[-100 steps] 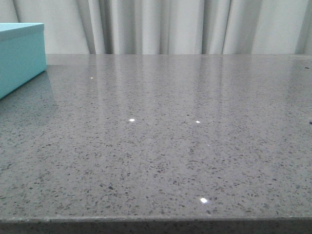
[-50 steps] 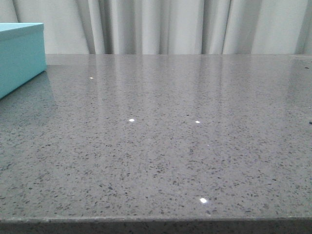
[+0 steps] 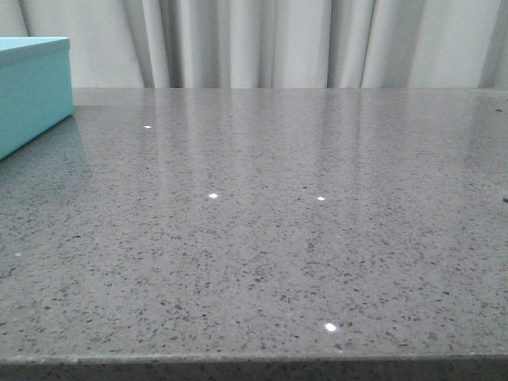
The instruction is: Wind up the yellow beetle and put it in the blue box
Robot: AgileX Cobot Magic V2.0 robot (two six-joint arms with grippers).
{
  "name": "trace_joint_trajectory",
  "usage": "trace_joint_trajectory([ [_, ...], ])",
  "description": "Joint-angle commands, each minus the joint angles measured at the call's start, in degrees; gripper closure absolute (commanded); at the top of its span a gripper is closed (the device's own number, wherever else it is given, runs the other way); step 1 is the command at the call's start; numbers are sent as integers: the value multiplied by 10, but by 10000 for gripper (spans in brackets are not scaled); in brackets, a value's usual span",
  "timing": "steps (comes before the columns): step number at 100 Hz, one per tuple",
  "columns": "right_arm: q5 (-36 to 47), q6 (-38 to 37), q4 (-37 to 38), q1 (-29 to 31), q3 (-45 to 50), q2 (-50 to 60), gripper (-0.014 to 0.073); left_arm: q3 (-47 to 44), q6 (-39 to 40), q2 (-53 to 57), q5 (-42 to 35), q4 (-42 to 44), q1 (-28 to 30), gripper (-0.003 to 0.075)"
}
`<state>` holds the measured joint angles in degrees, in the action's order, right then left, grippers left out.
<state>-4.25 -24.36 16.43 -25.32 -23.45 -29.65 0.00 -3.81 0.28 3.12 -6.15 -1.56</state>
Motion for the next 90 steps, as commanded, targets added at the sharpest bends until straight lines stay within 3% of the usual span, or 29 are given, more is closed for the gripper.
trace_joint_trajectory([
  [1, 49, 4, 8, 1, -15, -3, 711, -12, 13, 18, -26, 3, 5, 738],
  [90, 49, 4, 8, 1, -15, -3, 711, -12, 13, 19, -12, 0, 5, 739],
])
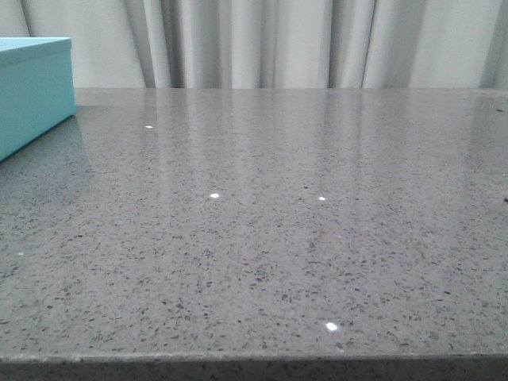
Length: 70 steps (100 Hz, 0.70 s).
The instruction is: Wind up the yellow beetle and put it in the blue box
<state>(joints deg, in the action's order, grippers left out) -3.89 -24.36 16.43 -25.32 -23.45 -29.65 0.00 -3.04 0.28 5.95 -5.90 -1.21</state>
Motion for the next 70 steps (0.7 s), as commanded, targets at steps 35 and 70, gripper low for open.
trace_joint_trajectory([
  [35, 39, 4, 8, 9, -15, 17, 711, -12, 5, 19, -40, -2, 1, 739],
  [70, 106, 97, -70, 86, 58, 101, 711, -12, 5, 19, -40, -2, 1, 739],
])
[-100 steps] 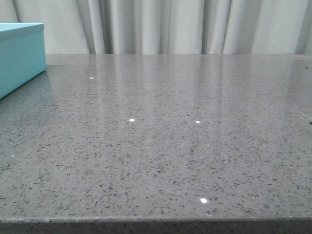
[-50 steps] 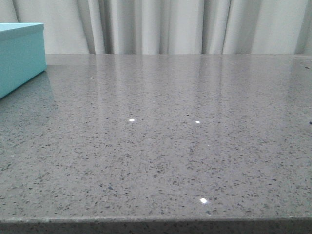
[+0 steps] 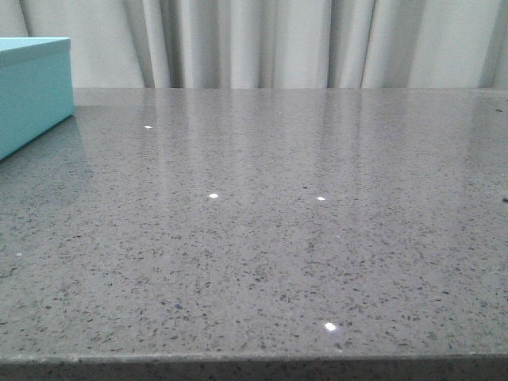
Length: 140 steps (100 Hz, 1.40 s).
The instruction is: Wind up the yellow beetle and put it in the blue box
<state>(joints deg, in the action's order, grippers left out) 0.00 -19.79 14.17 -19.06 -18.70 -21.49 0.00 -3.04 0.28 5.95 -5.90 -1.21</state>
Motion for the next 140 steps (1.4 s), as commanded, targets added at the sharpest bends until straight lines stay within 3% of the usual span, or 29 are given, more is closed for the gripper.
trace_joint_trajectory([
  [1, 69, 56, -57, 28, 14, 22, 711, -12, 5, 19, -40, -2, 1, 739],
  [9, 71, 84, -81, 57, 42, 49, 711, -12, 5, 19, -40, -2, 1, 739],
  [52, 73, 83, -81, 190, 184, 176, 711, -12, 5, 19, -40, -2, 1, 739],
  [71, 20, 83, -81, 193, 194, 235, 711, -12, 5, 19, -40, -2, 1, 739],
  [140, 9, 83, -81, 193, 195, 233, 711, -12, 5, 18, -40, -2, 1, 739],
])
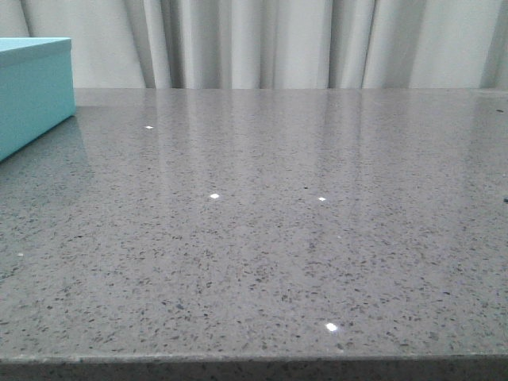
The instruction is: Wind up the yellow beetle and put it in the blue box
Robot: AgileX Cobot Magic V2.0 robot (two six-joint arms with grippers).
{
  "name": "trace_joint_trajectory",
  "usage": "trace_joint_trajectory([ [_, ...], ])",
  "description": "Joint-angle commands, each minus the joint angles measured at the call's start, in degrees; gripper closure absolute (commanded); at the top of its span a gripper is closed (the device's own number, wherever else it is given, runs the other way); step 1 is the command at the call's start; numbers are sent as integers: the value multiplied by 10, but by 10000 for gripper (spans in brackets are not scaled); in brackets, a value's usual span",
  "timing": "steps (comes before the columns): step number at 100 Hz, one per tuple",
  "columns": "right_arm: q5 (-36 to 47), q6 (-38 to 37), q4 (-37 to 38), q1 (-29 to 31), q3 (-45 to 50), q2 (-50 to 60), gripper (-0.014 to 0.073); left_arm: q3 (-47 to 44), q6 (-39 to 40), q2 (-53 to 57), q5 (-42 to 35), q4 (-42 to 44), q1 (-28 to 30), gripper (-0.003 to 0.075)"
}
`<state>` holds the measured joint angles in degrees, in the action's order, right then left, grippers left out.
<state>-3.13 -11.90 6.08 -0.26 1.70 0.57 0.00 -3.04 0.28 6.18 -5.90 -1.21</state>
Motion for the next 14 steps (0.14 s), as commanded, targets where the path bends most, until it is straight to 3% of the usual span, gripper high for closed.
trace_joint_trajectory([
  [1, 40, 4, 0, 5, -9, 13, 711, -12, 5, 18, -42, -2, 1, 739],
  [14, 40, 4, 0, 5, -9, 13, 711, -12, 5, 18, -42, -2, 1, 739],
])
